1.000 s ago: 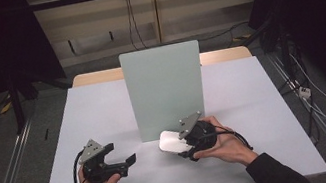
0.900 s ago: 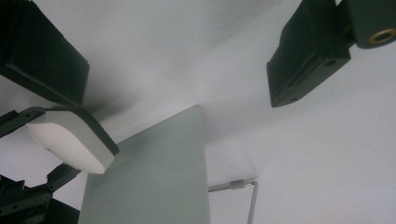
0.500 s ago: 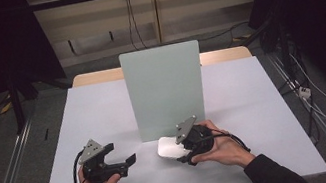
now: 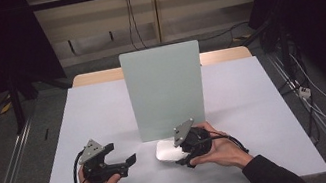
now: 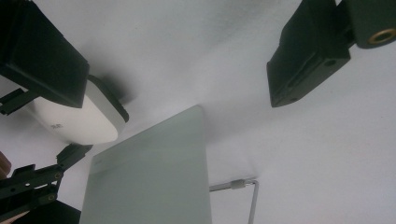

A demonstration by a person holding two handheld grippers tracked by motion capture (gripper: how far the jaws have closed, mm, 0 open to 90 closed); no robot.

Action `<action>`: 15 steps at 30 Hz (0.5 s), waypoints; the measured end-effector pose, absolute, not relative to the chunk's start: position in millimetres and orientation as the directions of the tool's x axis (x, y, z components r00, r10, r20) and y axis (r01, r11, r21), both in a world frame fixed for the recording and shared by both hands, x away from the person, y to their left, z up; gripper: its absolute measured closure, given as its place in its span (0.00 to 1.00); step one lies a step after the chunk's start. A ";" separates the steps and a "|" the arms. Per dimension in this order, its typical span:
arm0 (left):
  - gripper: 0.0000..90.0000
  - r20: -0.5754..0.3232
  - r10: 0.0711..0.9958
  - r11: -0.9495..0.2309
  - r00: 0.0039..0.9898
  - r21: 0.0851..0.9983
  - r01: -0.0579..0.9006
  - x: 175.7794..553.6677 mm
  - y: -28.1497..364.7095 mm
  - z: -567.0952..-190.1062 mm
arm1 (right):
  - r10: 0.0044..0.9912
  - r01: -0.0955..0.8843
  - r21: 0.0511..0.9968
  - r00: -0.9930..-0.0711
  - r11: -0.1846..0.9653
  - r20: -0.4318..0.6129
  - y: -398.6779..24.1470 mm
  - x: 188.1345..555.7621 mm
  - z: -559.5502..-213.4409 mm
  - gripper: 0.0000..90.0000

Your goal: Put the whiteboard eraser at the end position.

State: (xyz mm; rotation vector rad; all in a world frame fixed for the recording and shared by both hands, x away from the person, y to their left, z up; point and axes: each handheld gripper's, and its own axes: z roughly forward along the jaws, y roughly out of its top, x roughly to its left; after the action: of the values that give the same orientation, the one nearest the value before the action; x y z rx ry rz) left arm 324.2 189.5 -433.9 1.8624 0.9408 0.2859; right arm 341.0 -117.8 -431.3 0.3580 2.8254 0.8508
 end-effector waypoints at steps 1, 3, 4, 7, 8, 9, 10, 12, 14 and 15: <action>0.06 -0.203 0.714 -0.208 0.670 0.852 0.480 324.3 189.6 -433.8 | 0.271 0.176 0.560 -0.958 0.810 -0.091 -117.3 341.0 -431.6 0.35; 0.06 -0.203 0.713 -0.209 0.671 0.852 0.480 324.5 189.9 -433.9 | 0.267 0.173 0.558 -0.959 0.812 -0.091 -116.7 340.6 -432.1 0.35; 0.06 -0.204 0.714 -0.207 0.670 0.852 0.480 324.4 189.7 -433.9 | 0.255 0.163 0.561 -0.963 0.812 -0.090 -116.4 340.8 -432.6 0.35; 0.06 -0.204 0.713 -0.208 0.671 0.852 0.480 324.3 189.6 -433.9 | 0.238 0.147 0.558 -0.967 0.817 -0.094 -115.0 340.1 -433.7 0.35; 0.06 -0.203 0.713 -0.208 0.671 0.852 0.480 324.2 189.6 -433.9 | 0.230 0.143 0.556 -0.969 0.819 -0.091 -114.3 339.8 -434.1 0.35; 0.06 -0.201 0.714 -0.211 0.671 0.852 0.480 324.2 189.7 -433.8 | 0.235 0.146 0.552 -0.968 0.821 -0.092 -113.5 339.1 -434.4 0.35; 0.06 -0.203 0.714 -0.208 0.670 0.852 0.480 324.3 189.7 -433.9 | 0.233 0.145 0.551 -0.968 0.822 -0.093 -113.0 339.3 -435.0 0.35; 0.06 -0.204 0.713 -0.208 0.671 0.852 0.481 324.4 189.8 -434.0 | 0.236 0.149 0.549 -0.968 0.822 -0.091 -112.5 339.9 -435.8 0.35; 0.06 -0.204 0.713 -0.208 0.671 0.852 0.480 324.5 189.8 -434.1 | 0.245 0.162 0.551 -0.966 0.819 -0.079 -112.4 340.4 -437.0 0.35; 0.06 -0.204 0.713 -0.208 0.671 0.852 0.480 324.5 189.8 -434.1 | 0.247 0.164 0.549 -0.966 0.820 -0.080 -112.4 340.8 -437.2 0.35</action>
State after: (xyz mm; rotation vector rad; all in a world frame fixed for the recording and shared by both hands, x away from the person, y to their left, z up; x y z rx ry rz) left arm 324.5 189.8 -434.1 1.8621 0.9413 0.2850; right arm 340.8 -112.4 -437.2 0.3244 2.8544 0.8411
